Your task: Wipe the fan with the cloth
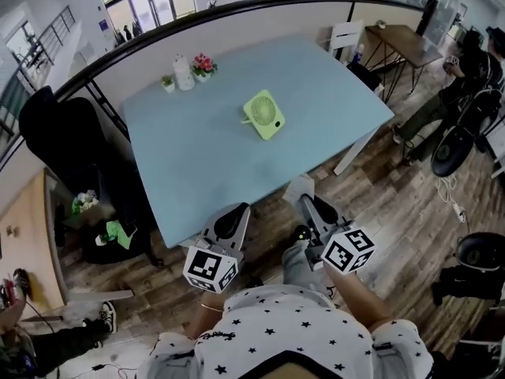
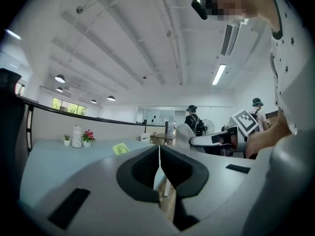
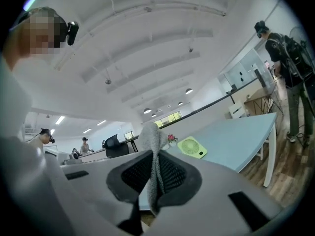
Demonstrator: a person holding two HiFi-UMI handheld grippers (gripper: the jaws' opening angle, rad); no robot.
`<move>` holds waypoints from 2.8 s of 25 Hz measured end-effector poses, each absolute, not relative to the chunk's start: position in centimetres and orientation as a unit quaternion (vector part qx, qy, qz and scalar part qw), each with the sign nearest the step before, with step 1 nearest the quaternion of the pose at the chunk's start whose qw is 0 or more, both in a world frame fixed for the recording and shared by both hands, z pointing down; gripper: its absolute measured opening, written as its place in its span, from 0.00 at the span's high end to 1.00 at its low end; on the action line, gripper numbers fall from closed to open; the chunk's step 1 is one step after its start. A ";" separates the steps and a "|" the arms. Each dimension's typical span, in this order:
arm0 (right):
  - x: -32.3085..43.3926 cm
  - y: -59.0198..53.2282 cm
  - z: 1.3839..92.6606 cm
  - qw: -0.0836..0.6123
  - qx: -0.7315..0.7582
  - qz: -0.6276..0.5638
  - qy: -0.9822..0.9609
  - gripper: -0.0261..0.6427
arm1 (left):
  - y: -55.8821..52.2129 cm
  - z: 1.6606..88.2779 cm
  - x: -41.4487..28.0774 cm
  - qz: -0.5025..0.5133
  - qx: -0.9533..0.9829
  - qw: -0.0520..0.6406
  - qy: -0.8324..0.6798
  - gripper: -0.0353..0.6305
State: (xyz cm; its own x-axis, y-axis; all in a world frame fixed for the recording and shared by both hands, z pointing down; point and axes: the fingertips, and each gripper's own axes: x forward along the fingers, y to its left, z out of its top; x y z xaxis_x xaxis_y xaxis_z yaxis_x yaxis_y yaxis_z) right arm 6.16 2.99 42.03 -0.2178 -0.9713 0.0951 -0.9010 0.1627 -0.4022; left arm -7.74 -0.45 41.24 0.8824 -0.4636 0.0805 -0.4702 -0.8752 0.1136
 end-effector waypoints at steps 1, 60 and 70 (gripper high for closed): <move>6.3 2.1 42.1 0.092 -0.607 -0.193 0.765 0.92 | -1.1 41.3 -7.4 0.026 0.966 0.065 -0.250 0.90; 12.2 -29.6 47.9 -0.065 -0.330 -0.221 0.916 0.92 | -24.4 40.0 2.4 0.017 0.845 0.056 -0.532 0.90; 9.5 -32.7 51.6 -0.129 -0.322 -0.227 0.910 0.91 | -28.2 41.8 -0.1 -0.001 0.840 0.081 -0.537 0.90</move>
State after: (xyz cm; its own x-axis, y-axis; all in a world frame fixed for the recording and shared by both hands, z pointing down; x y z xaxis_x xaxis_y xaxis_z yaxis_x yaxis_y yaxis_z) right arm 9.47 -32.69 51.60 -0.7590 -0.5284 0.3803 -0.6452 0.6889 -0.3304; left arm -0.11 -28.23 41.76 0.4228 -0.9022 0.0857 -0.9019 -0.4098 0.1364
